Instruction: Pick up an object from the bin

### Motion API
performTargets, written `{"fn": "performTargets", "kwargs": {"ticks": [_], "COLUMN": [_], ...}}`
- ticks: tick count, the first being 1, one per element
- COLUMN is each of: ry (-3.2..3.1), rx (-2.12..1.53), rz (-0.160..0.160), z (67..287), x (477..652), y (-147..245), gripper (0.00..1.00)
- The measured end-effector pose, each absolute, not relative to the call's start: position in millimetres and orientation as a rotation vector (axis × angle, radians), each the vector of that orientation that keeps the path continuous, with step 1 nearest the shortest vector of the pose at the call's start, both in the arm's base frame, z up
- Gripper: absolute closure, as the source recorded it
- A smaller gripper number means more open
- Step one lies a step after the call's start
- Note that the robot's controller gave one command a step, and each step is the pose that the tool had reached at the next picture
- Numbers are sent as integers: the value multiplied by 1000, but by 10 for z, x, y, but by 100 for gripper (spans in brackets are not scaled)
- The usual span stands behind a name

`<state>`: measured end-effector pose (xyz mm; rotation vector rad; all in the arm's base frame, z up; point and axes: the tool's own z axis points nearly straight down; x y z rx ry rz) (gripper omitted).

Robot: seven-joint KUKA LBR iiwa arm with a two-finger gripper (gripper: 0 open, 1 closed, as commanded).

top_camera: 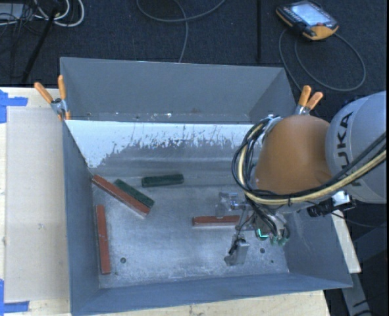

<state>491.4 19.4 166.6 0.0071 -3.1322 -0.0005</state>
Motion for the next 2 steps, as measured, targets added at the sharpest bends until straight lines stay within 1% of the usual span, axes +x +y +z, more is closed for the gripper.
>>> {"fn": "performTargets", "kwargs": {"ticks": [1, 2], "ry": [-3140, -3141], "rx": [6, -193], "rz": [-1, -2], "z": [1701, 1179], "x": [4933, 5371], "y": [193, 35], "gripper": [0, 0]}}
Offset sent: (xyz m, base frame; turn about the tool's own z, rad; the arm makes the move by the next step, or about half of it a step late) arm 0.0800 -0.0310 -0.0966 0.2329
